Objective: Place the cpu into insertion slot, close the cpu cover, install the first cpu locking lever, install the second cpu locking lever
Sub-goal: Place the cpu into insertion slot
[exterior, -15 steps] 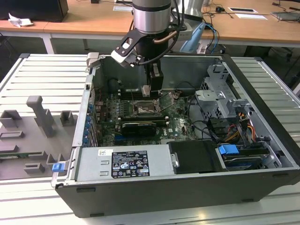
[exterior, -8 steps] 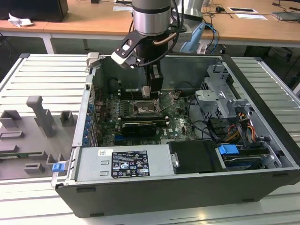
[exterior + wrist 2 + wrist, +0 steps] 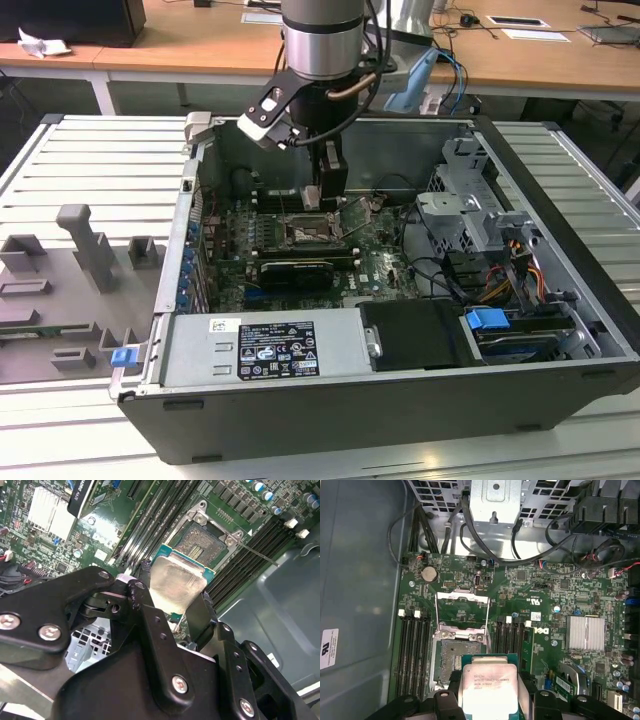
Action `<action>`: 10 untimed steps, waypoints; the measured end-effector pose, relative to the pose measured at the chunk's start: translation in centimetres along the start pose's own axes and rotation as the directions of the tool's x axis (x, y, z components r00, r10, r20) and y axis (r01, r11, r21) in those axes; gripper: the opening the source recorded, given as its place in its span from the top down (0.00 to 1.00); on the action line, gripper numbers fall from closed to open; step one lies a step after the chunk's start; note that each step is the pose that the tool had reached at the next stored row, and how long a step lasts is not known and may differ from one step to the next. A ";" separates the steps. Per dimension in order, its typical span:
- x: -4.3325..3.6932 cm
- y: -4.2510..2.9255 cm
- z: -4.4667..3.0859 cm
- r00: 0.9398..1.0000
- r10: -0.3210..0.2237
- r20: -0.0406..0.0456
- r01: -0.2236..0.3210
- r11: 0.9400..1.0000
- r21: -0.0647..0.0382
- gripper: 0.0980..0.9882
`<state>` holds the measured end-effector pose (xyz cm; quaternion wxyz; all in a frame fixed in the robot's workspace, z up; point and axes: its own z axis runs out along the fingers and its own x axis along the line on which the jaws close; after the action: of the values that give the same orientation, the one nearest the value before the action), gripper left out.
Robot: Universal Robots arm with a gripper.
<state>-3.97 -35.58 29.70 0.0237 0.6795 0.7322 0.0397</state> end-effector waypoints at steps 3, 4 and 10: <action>0.00 -0.02 0.19 1.000 0.000 0.000 0.000 1.000 0.000 0.52; 0.00 -0.02 0.23 1.000 0.000 0.000 0.000 1.000 0.000 0.52; -0.01 -0.04 0.46 1.000 0.000 0.000 0.000 1.000 0.000 0.52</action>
<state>-3.97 -35.58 29.24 0.0237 0.6795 0.7322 0.0397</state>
